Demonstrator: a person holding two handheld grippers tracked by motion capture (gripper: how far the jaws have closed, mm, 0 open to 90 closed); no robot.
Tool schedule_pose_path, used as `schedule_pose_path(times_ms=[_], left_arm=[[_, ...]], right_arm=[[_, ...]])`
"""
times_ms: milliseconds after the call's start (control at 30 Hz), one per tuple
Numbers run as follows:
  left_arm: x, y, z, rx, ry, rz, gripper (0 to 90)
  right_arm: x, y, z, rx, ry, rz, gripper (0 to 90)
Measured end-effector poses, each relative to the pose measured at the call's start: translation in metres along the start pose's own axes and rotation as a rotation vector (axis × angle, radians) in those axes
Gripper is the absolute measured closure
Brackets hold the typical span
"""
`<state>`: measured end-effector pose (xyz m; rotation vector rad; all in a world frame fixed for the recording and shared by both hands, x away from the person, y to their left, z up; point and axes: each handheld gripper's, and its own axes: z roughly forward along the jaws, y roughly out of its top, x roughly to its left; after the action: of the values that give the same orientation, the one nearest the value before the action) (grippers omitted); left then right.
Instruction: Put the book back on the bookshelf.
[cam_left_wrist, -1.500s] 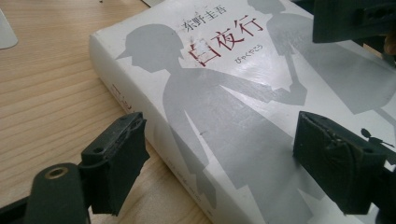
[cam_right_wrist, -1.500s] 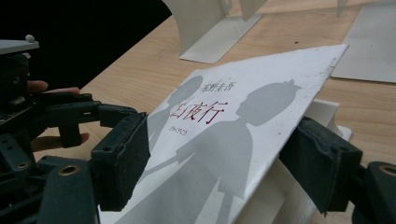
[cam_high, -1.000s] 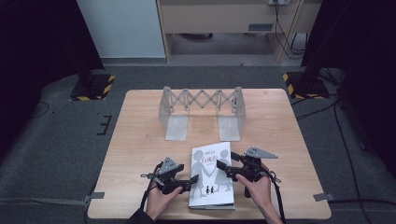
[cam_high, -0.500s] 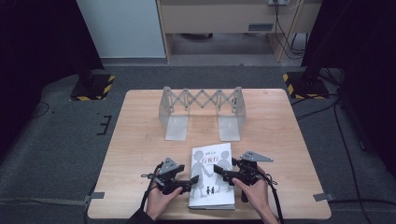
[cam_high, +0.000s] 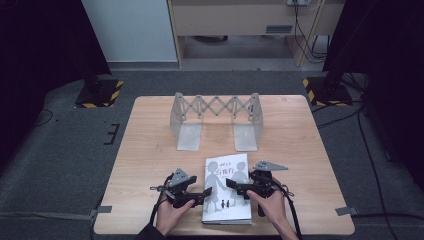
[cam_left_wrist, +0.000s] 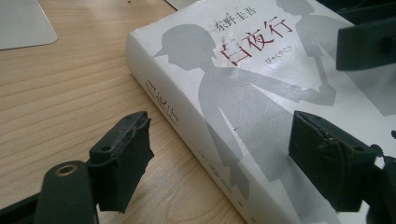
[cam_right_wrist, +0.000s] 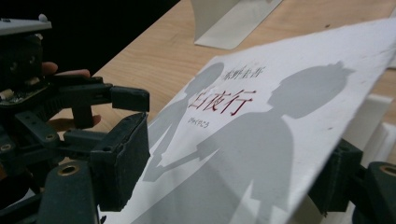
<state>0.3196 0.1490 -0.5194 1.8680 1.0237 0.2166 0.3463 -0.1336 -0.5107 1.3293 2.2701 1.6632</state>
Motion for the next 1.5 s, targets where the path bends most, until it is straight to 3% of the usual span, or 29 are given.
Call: schedule_pose_path(times_ms=[100, 533, 967, 1167, 1367, 1500], left_arm=[[-0.001, 0.0, 0.001, 0.004, -0.004, 0.005, 20.1], [-0.001, -0.001, 0.002, 0.009, -0.011, 0.0, 20.0], [0.0, -0.002, 0.003, 0.004, -0.014, -0.003, 20.1], [0.0, -0.002, 0.005, -0.002, -0.034, -0.019, 20.1], [0.0, -0.003, 0.005, -0.009, -0.038, -0.019, 20.1], [0.0, -0.003, 0.005, -0.007, -0.036, -0.016, 20.2]], right_arm=[[0.001, -0.005, 0.006, 0.031, 0.01, 0.007, 24.5], [0.0, -0.005, 0.01, 0.026, 0.055, 0.042, 27.1], [-0.003, -0.005, 0.009, 0.031, 0.04, 0.098, 42.3], [-0.004, -0.004, 0.01, 0.032, 0.046, 0.108, 43.1], [-0.004, -0.003, 0.014, 0.034, 0.078, 0.115, 38.2], [-0.006, -0.003, 0.014, 0.029, 0.065, 0.129, 45.1]])
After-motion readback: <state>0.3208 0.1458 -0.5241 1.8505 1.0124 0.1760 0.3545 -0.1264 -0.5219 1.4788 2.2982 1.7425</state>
